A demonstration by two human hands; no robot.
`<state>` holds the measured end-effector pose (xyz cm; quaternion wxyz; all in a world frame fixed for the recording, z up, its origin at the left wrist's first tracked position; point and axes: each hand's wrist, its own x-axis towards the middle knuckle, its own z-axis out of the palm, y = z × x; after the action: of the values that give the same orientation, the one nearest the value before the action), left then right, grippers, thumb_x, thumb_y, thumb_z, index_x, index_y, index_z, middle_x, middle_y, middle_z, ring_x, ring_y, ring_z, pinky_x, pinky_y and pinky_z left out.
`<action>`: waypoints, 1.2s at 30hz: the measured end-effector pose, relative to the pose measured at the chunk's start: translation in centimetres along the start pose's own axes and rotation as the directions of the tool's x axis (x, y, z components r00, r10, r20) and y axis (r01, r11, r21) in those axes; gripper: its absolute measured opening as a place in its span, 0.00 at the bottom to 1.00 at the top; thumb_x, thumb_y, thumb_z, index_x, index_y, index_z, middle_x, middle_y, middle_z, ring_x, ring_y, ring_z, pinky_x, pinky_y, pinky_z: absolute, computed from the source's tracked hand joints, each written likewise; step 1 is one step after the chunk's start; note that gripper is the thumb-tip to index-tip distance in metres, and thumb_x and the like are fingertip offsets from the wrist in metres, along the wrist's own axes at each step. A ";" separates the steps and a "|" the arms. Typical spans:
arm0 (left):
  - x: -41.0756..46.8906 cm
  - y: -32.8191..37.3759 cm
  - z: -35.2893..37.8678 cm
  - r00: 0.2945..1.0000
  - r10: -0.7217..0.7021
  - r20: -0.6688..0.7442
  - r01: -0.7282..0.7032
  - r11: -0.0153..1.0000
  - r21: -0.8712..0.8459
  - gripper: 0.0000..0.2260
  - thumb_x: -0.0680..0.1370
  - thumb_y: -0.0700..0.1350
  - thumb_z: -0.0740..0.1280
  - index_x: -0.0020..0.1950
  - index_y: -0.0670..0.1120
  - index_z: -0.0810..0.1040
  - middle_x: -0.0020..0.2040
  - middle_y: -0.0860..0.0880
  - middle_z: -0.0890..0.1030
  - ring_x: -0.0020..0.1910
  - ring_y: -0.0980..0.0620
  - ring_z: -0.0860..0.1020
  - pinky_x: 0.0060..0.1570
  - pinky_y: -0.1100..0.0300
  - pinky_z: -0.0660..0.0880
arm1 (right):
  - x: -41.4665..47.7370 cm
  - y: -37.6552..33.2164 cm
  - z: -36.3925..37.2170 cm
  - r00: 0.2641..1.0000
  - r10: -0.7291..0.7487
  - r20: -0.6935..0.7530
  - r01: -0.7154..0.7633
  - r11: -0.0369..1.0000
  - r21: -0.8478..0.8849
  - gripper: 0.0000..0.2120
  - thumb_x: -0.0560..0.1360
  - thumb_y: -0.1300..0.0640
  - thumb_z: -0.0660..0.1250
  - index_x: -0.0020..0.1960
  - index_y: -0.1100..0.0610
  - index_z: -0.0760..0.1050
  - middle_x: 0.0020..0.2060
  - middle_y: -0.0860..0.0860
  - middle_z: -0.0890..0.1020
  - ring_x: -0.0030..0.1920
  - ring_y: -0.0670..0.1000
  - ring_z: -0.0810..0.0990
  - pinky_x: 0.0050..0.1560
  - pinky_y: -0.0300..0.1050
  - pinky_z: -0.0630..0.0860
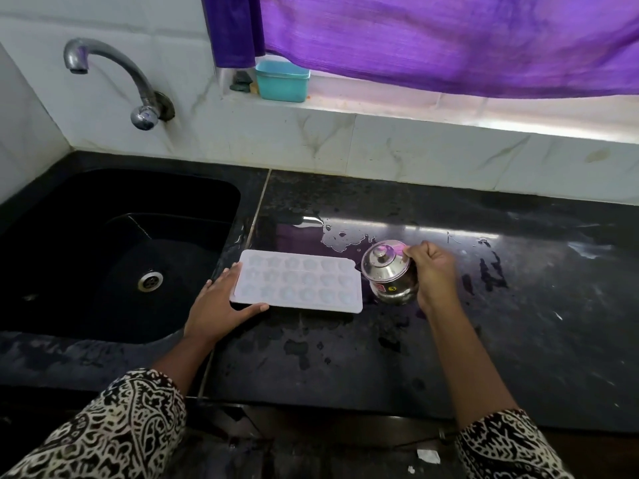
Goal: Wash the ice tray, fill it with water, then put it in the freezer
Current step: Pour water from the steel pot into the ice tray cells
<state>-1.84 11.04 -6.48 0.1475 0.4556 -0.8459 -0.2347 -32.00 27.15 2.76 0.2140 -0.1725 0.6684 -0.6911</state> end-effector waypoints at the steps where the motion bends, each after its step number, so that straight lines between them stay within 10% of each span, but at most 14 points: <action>1: 0.1 0.0 0.0 1.000 0.001 0.000 -0.001 1.000 0.001 0.53 0.60 0.78 0.57 0.79 0.50 0.54 0.77 0.52 0.60 0.76 0.56 0.55 0.75 0.55 0.49 | 0.2 -0.1 0.1 1.000 -0.009 0.004 0.009 1.000 -0.029 0.17 0.70 0.68 0.66 0.28 0.55 0.64 0.19 0.44 0.67 0.23 0.43 0.65 0.24 0.35 0.64; 36: 0.5 -0.7 0.4 1.000 0.010 0.001 -0.010 1.000 0.018 0.52 0.62 0.79 0.56 0.79 0.51 0.53 0.78 0.54 0.58 0.77 0.57 0.54 0.75 0.54 0.49 | -0.1 -2.9 2.3 0.996 -0.091 0.001 0.086 0.939 -0.332 0.16 0.70 0.66 0.67 0.29 0.56 0.65 0.22 0.46 0.69 0.22 0.42 0.66 0.22 0.31 0.65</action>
<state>-1.86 10.38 -7.16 0.1442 0.4527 -0.8502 -0.2266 -30.91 25.33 5.72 0.1459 -0.2309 0.7682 -0.5790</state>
